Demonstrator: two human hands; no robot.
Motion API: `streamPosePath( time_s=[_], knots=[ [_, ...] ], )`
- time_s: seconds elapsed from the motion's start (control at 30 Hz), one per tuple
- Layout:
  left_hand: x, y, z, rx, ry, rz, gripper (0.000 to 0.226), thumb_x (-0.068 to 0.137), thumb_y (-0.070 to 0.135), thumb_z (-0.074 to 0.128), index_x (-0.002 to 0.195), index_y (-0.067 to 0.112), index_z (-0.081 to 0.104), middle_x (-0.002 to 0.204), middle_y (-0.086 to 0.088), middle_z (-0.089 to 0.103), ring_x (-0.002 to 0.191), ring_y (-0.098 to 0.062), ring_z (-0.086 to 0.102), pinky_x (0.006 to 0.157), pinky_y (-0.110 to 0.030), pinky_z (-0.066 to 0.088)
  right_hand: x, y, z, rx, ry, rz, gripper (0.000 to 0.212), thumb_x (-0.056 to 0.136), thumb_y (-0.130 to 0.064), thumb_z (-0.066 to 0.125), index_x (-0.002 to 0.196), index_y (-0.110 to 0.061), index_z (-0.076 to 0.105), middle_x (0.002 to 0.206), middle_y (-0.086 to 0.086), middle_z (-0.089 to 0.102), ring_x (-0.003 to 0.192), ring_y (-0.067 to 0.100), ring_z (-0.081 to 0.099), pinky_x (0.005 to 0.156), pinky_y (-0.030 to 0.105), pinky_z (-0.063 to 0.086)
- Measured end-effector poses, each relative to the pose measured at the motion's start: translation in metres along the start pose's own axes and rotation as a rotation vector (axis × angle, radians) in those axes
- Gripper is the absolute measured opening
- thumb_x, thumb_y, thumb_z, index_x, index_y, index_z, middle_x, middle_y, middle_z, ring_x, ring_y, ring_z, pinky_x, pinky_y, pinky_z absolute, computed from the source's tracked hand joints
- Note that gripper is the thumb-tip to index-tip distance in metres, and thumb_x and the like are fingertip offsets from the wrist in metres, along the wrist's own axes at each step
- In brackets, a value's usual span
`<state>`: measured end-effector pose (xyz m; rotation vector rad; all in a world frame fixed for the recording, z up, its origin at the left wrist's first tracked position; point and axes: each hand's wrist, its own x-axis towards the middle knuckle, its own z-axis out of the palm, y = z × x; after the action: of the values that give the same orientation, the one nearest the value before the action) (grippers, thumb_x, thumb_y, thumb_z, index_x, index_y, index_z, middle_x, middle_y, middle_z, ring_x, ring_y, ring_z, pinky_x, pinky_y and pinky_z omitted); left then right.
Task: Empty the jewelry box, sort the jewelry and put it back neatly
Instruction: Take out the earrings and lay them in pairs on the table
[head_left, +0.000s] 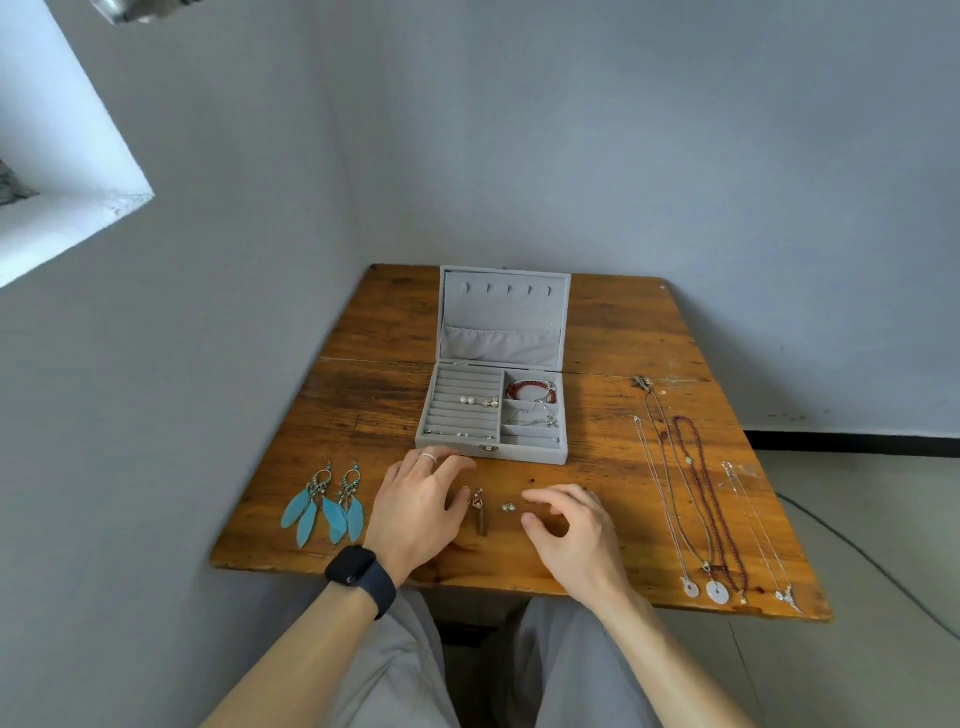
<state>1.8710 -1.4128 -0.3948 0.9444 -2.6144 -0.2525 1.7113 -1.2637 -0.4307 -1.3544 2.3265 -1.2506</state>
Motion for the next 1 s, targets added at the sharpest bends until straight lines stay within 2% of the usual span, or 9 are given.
streamPosePath(
  time_s=[0.17,0.27,0.37,0.47,0.57,0.73,0.87,1.0],
  knots=[
    [0.015,-0.021,-0.011,0.007,0.046,-0.038,0.039,0.095,0.036,0.059,0.133,0.033,0.057,0.137,0.006,0.054,0.132,-0.016,0.045,0.106,-0.036,0.040,0.015,-0.006,-0.008,-0.002,-0.022,-0.076,0.023,0.090,-0.027,0.071,0.112,-0.033,0.072,0.110,-0.026,0.059,0.107,-0.002,0.056,0.090,0.021,0.049],
    [0.034,-0.027,-0.013,0.018,0.049,-0.062,0.039,0.094,0.036,0.058,0.133,0.032,0.057,0.138,0.004,0.054,0.133,-0.017,0.044,0.107,-0.037,0.040,0.037,-0.015,-0.009,-0.056,-0.017,-0.129,0.022,0.091,-0.030,0.068,0.112,-0.034,0.071,0.109,-0.028,0.058,0.107,-0.003,0.054,0.088,0.012,0.041],
    [0.058,-0.028,-0.012,0.025,0.044,-0.062,0.041,0.093,0.034,0.059,0.134,0.031,0.057,0.136,0.004,0.056,0.133,-0.018,0.045,0.106,-0.038,0.039,0.068,-0.024,-0.006,-0.132,-0.018,-0.166,0.023,0.092,-0.032,0.067,0.115,-0.031,0.071,0.111,-0.022,0.059,0.107,-0.001,0.050,0.089,0.006,0.033],
    [0.080,-0.031,-0.006,0.049,0.019,-0.085,0.044,0.094,0.036,0.055,0.137,0.032,0.053,0.143,0.003,0.050,0.137,-0.019,0.039,0.108,-0.038,0.037,0.097,-0.031,0.002,-0.201,-0.024,-0.192,0.025,0.092,-0.033,0.066,0.116,-0.028,0.071,0.112,-0.017,0.059,0.107,0.002,0.047,0.091,0.011,0.032],
    [0.101,-0.035,0.003,0.053,-0.007,-0.102,0.044,0.095,0.038,0.053,0.139,0.032,0.051,0.146,0.002,0.046,0.140,-0.019,0.035,0.109,-0.037,0.035,0.124,-0.032,0.013,-0.264,-0.053,-0.204,0.028,0.093,-0.036,0.063,0.119,-0.027,0.070,0.116,-0.013,0.058,0.111,0.007,0.047,0.094,0.019,0.040],
    [0.126,-0.040,0.013,0.076,-0.016,-0.069,0.037,0.096,0.040,0.052,0.133,0.035,0.059,0.135,0.007,0.057,0.132,-0.016,0.043,0.106,-0.034,0.032,0.159,-0.029,0.030,-0.392,-0.082,-0.226,0.032,0.093,-0.042,0.060,0.122,-0.031,0.068,0.119,-0.012,0.059,0.110,0.012,0.048,0.094,0.030,0.045],
    [0.132,-0.043,0.017,0.080,-0.014,-0.068,0.033,0.098,0.045,0.049,0.127,0.040,0.064,0.126,0.011,0.063,0.126,-0.014,0.045,0.102,-0.034,0.034,0.175,-0.030,0.043,-0.490,-0.145,-0.221,0.032,0.092,-0.044,0.059,0.122,-0.033,0.068,0.126,-0.009,0.058,0.120,0.018,0.044,0.094,0.040,0.045],
    [0.132,-0.042,0.017,0.072,-0.014,-0.067,0.030,0.099,0.044,0.049,0.124,0.040,0.066,0.122,0.009,0.064,0.123,-0.016,0.047,0.100,-0.033,0.034,0.180,-0.032,0.051,-0.522,-0.165,-0.221,0.027,0.093,-0.043,0.059,0.117,-0.035,0.070,0.127,-0.010,0.058,0.122,0.018,0.041,0.092,0.042,0.045]
  ],
)
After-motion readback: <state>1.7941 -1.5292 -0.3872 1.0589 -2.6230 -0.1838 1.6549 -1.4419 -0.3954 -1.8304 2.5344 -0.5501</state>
